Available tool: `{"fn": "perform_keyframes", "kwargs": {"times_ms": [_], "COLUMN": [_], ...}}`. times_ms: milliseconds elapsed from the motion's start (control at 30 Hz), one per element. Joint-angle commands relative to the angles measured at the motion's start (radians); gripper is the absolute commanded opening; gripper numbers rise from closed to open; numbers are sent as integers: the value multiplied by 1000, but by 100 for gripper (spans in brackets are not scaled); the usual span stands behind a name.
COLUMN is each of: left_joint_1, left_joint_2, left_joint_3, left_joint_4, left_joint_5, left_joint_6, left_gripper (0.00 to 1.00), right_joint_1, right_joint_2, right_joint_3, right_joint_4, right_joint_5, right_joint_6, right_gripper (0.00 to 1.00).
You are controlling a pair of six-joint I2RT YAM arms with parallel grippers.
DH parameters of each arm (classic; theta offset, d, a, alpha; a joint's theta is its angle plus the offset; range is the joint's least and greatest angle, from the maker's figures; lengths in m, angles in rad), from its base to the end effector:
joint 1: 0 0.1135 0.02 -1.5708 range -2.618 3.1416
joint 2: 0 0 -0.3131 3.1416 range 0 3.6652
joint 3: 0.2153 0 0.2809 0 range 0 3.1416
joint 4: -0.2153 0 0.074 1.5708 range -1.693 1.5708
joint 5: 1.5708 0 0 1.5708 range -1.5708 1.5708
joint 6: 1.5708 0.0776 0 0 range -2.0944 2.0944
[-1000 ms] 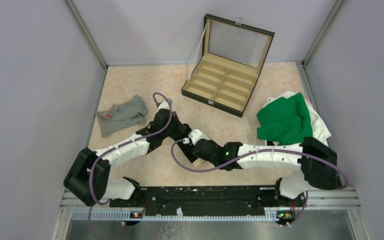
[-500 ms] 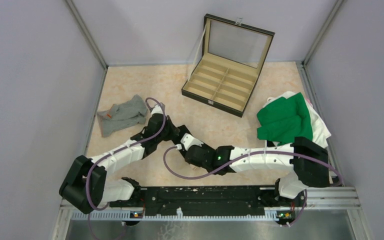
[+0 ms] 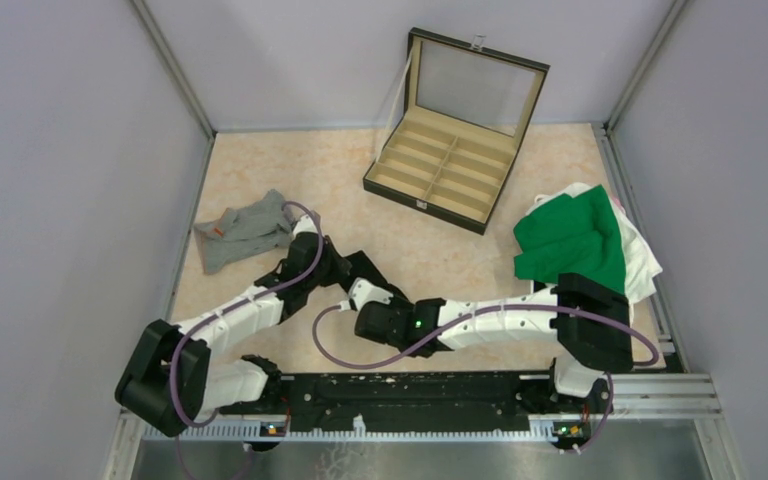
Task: Roll the underwear
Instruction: Fold the underwear at the center of the board.
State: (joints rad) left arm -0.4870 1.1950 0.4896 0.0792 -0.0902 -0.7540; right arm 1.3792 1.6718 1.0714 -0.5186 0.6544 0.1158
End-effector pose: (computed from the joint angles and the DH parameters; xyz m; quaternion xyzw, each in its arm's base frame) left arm 0.2467 -0.1228 0.1839 -0.1387 0.8790 -0.2316 0.3931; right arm 0.1170 0.3553 0.1975 -0.4869 0.7873 -0.0855 0.3685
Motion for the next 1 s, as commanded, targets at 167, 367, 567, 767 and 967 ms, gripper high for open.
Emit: {"fn": "perform_keyframes", "kwargs": {"times_ms": [167,367,567,767,967], "left_joint_1": [38,58,83,106,113], "left_joint_2": [-35,-33,-33,-34,-57], "left_joint_3": [-28,-46,-68,-48,-42], "left_joint_4": [64,70,88,104,103], "left_joint_5": [-29,-28,-29,-3,5], "left_joint_6": [4,8,4,11,21], "left_gripper": [0,0,0,0,0], "right_joint_1": [27,35,36,36,36], "right_joint_2": [65,111,130,129,127], "right_joint_3": [113,145,153,157,209], "right_joint_4": [-49,-65,-71,-84,-104], "right_joint_5": [12,7,17,36,51], "right_joint_6": [14,22,36,44,25], "right_gripper": [0,0,0,0,0]}}
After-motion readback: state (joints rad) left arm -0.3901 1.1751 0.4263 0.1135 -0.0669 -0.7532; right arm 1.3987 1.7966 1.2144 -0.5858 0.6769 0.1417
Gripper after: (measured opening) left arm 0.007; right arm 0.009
